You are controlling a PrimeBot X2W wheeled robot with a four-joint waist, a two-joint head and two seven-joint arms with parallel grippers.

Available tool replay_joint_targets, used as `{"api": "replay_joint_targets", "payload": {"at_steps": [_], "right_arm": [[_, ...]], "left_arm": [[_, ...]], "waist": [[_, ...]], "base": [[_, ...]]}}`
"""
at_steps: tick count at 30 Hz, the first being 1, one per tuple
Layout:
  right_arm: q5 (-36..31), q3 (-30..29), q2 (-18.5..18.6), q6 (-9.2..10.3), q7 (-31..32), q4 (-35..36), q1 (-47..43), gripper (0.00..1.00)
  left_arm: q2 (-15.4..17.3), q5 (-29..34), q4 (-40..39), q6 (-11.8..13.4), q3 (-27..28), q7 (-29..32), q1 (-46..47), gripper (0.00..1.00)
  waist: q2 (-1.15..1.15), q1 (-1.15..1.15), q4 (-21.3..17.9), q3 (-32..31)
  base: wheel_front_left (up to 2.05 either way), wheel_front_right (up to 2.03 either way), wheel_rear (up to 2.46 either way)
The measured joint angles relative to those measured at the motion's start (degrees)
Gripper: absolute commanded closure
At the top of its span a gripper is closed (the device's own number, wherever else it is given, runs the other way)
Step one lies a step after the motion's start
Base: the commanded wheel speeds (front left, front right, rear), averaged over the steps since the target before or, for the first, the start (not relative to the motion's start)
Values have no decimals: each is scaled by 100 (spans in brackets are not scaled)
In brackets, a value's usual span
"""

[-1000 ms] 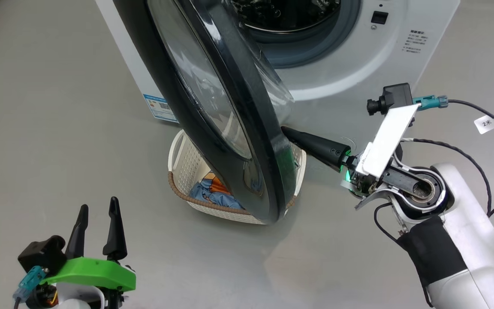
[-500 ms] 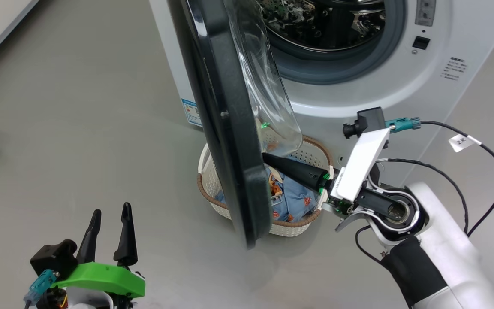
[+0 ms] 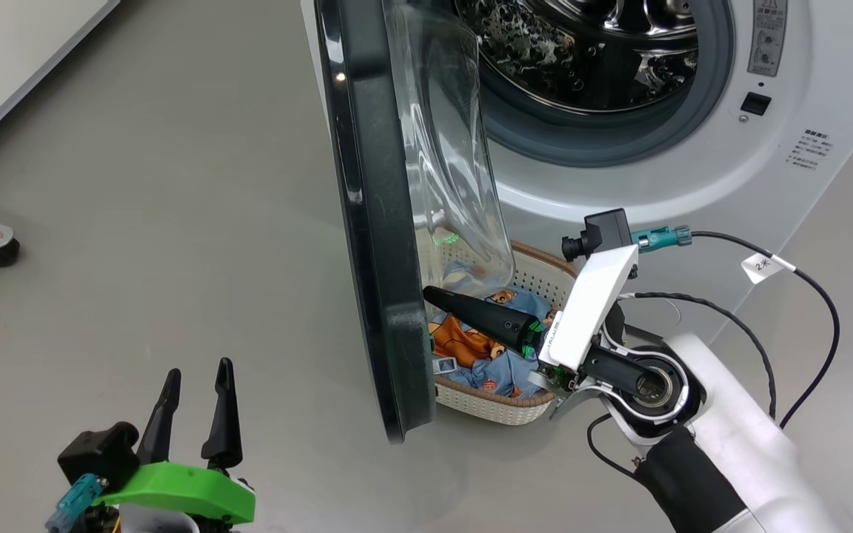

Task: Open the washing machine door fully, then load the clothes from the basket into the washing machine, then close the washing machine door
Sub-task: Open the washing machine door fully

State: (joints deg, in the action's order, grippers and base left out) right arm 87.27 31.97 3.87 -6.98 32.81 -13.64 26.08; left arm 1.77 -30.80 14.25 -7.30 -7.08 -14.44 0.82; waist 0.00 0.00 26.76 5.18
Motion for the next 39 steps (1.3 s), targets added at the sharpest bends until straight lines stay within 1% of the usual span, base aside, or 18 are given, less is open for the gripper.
{"api": "replay_joint_targets", "payload": {"at_steps": [7, 11, 19, 20, 21, 23, 24, 25, 26, 28, 29, 30, 32, 39], "right_arm": [[248, 312, 14, 0, -325, -9, -57, 100], [250, 466, 7, 0, -427, 58, -58, 100], [-89, 569, -10, 0, -566, 267, -57, 100], [-221, 577, 15, 0, -653, 371, -57, 98], [-278, 583, 56, 0, -679, 421, -57, 84], [-375, 594, 175, -1, -775, 522, -58, 60], [-422, 594, 237, -1, -829, 571, -58, 55], [-498, 594, 325, 0, -882, 620, -58, 53], [-575, 595, 383, 0, -937, 673, -59, 47], [-754, 599, 549, -1, -1092, 791, -60, 21], [-854, 588, 621, 0, -1207, 858, -65, 6], [-934, 545, 683, -1, -1354, 936, -82, 0], [-1100, 446, 836, -1, -1633, 1051, -104, 0], [-1950, 338, 1648, -1, -2498, 1133, -477, 0]], "left_arm": [[1, 5, -14, 0, 22, 0, -103, 0], [14, 49, -58, 0, 187, 0, -154, 0], [16, 186, -175, 0, 577, 0, -253, 0], [14, 266, -178, 0, 679, 0, -299, 0], [15, 296, -187, 0, 727, 0, -326, 0], [15, 315, -200, 0, 808, 0, -351, 0], [15, 318, -209, 0, 847, 0, -353, 0], [16, 324, -211, 0, 875, 0, -354, 0], [16, 335, -214, 0, 890, 0, -361, 0], [15, 364, -218, 0, 903, 0, -402, 0], [15, 371, -220, 0, 907, 0, -433, 0], [15, 380, -223, 0, 906, 0, -456, 0], [15, 420, -247, 0, 891, 0, -466, 0], [15, 510, -372, 0, 1066, 0, -547, 0]], "waist": [[0, 0, 23, -113], [0, 0, -28, -153], [0, 0, -267, -238], [0, 0, -342, -267], [0, 0, -380, -283], [0, 0, -460, -314], [0, 0, -501, -330], [0, 0, -542, -346], [0, 0, -584, -364], [0, 0, -666, -400], [0, 0, -707, -419], [0, 0, -746, -439], [0, 0, -818, -484], [0, 0, -1052, -614]], "base": [[0, 0, 0], [0, 0, 0], [0, 0, 0], [0, 0, 0], [0, 0, 0], [0, 0, 0], [0, 0, 0], [0, 0, 0], [0, 0, 0], [0, 0, 0], [0, 0, 0], [0, 0, 0], [0, 0, 0], [0, 0, 0]]}}
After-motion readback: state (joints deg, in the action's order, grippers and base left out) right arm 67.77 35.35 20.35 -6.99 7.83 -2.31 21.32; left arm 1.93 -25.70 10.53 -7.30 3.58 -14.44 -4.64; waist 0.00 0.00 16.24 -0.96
